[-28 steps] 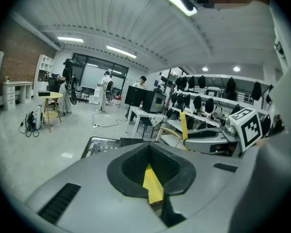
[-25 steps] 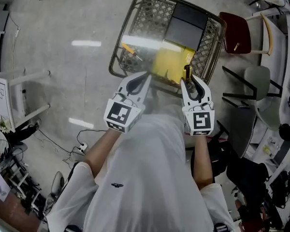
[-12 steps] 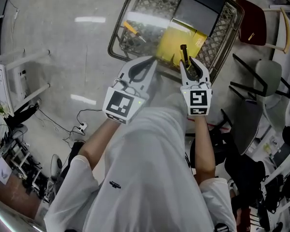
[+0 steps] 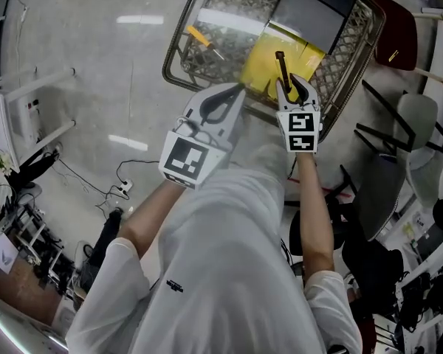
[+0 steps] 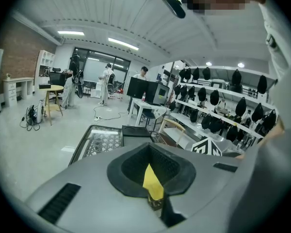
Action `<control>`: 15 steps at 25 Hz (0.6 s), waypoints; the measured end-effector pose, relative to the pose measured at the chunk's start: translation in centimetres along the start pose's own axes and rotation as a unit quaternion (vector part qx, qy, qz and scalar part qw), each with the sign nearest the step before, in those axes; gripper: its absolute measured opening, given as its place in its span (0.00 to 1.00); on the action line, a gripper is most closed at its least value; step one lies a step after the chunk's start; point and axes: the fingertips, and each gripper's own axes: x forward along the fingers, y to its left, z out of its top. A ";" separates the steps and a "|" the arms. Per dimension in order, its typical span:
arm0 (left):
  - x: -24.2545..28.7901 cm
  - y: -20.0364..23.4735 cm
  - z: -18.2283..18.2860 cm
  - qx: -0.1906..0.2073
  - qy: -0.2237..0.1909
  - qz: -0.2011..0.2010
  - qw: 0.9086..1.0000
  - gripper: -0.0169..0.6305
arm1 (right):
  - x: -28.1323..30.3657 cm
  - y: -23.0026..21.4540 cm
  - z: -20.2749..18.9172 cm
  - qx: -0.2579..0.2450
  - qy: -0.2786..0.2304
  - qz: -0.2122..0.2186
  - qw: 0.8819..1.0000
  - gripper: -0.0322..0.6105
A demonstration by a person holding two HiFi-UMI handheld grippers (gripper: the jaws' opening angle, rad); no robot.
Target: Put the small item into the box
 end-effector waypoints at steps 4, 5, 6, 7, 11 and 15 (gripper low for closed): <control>0.4 0.5 -0.2 0.000 -0.002 0.005 1.000 0.03 | 2.5 -0.8 -1.1 0.015 0.021 -0.004 1.000 0.21; 0.5 0.6 -0.3 0.000 -0.001 0.006 1.000 0.03 | 3.2 -1.1 -1.4 0.018 0.027 -0.007 0.999 0.21; 0.6 0.7 -0.3 0.000 0.000 0.007 1.000 0.03 | 3.8 -1.5 -1.8 0.022 0.033 -0.009 0.999 0.21; 0.7 0.8 -0.4 -0.001 0.001 0.007 1.000 0.03 | 4.4 -1.8 -2.1 0.026 0.038 -0.012 0.999 0.21; 1.0 1.3 -0.9 -0.002 0.005 0.010 1.000 0.03 | 6.6 -2.6 -3.1 0.040 0.064 -0.015 0.997 0.22; 1.2 1.5 -1.5 0.001 0.011 0.011 1.000 0.03 | 8.4 -3.3 -4.3 0.060 0.089 -0.016 0.994 0.22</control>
